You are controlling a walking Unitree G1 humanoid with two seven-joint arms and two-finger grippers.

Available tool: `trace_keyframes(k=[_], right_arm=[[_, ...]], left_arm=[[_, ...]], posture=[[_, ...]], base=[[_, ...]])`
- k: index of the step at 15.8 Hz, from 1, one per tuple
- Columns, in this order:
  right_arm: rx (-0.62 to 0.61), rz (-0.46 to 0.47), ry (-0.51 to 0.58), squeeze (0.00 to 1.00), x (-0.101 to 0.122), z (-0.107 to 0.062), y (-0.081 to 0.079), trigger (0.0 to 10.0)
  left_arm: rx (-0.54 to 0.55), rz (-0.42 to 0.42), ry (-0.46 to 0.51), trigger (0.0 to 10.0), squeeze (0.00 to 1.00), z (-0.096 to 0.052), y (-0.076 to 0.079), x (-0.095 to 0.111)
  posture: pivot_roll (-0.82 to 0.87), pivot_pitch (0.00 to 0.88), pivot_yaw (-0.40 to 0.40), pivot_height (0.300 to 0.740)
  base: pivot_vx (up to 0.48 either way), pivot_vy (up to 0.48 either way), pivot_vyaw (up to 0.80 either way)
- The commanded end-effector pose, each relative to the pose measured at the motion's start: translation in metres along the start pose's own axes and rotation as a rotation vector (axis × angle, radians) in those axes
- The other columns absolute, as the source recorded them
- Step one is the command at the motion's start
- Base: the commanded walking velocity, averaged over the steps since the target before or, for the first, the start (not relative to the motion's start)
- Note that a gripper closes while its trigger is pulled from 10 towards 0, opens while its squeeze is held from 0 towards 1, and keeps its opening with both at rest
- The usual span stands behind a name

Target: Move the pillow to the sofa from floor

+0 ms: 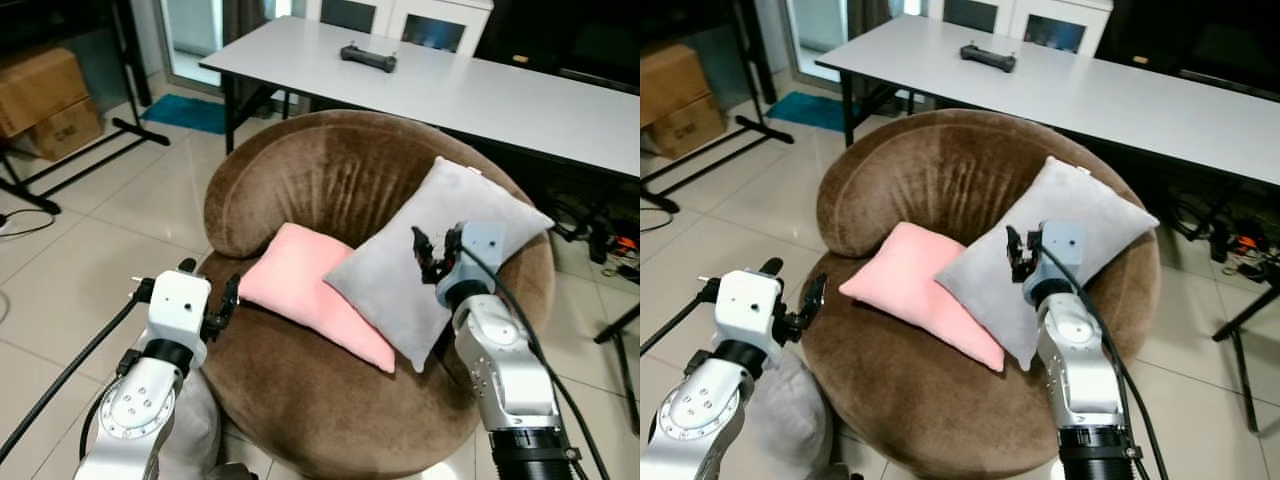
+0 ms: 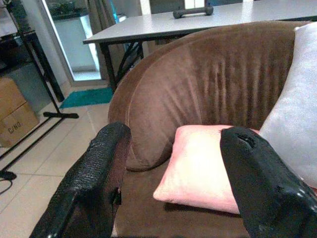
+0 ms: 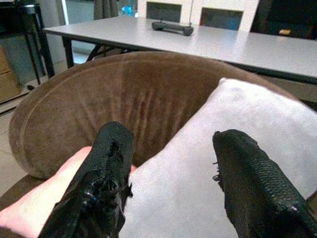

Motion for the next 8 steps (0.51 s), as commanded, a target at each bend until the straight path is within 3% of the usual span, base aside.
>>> trace_keyframes(k=[1, 5, 8], right_arm=[[-0.025, -0.022, -0.020, 0.00, 0.0018, -0.0003, 0.0056, 10.0], [-0.014, 0.002, -0.063, 0.00, 0.0004, -0.0007, 0.0037, 10.0], [-0.006, 0.016, -0.081, 0.00, 0.0001, -0.0005, 0.0023, 10.0]], left_arm=[[0.009, -0.009, 0.011, 10.0, 0.00, 0.0029, 0.0001, 0.0009], [0.007, -0.024, 0.016, 10.0, 0.00, 0.0057, 0.0009, 0.0013], [0.011, -0.024, 0.017, 10.0, 0.00, 0.0067, 0.0006, 0.0007]], posture=[[0.12, 0.000, -0.092, 0.740], [0.12, 0.000, -0.102, 0.740], [0.12, 0.000, -0.105, 0.740]], base=[[0.000, 0.000, 0.00], [0.000, 0.000, 0.00], [-0.252, 0.000, 0.00]])
Point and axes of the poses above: a point about 5 cm out from each wrist's last joint towards the gripper, its own z axis pointing out of the wrist towards the gripper, its own x axis along the axis of the wrist's last joint, y = z × x, the point moved 1 cm from there along z, pointing out of the wrist towards the gripper, and after that the axes turned 7 degrees about -z, right-handed, at the moved point
